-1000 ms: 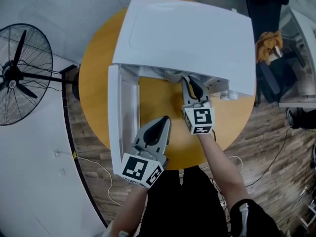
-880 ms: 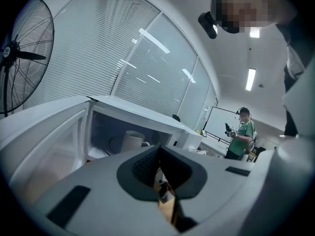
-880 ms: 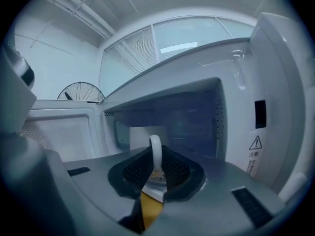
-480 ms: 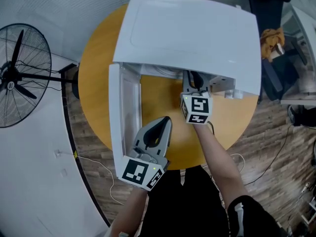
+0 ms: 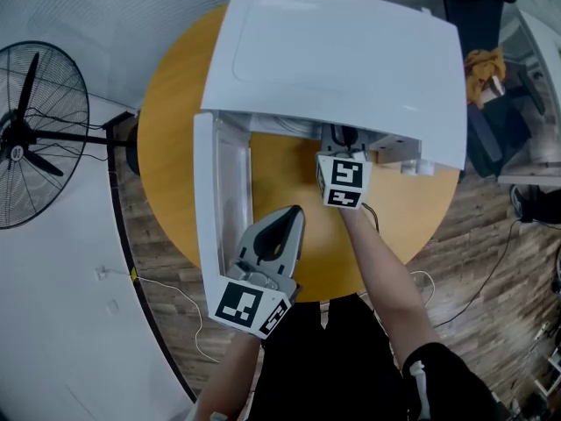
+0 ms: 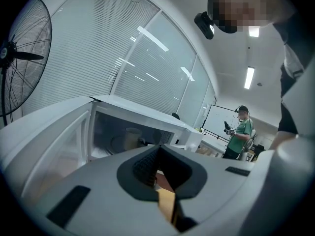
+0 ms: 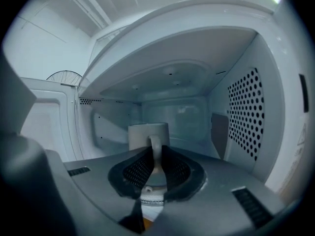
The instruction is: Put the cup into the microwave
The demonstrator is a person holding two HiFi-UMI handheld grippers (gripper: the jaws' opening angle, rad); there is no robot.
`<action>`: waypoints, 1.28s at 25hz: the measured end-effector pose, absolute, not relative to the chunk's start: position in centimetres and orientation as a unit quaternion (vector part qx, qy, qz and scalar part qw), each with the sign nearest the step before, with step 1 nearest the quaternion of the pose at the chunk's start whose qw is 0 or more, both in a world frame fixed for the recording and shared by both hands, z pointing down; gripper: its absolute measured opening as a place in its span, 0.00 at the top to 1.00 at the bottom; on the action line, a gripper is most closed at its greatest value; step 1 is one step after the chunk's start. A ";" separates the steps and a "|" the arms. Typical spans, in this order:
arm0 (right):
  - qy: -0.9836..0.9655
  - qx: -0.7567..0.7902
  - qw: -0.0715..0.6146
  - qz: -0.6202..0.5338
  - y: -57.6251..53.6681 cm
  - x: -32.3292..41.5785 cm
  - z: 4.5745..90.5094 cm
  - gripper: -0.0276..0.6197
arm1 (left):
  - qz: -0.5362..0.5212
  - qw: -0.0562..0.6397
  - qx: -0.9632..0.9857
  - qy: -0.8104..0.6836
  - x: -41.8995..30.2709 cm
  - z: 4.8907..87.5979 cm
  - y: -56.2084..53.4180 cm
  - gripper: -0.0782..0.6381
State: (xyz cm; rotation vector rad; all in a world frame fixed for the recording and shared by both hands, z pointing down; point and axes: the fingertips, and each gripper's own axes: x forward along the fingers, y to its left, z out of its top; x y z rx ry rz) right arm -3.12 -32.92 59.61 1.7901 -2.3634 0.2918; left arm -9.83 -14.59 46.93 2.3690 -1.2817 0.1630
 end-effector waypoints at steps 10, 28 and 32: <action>-0.790 0.595 0.107 0.107 -34.3 -3.1 61.0 0.87 | 0.060 0.215 0.858 -0.462 -9.7 46.4 -14.8 0.90; -0.812 0.560 0.115 0.119 -33.7 -3.7 60.5 0.62 | 0.049 0.210 0.854 -0.473 -9.4 45.6 -14.9 0.90; -0.818 0.551 0.112 0.124 -32.7 -3.9 60.2 0.61 | 0.046 0.208 0.852 -0.478 -9.3 45.2 -14.5 0.90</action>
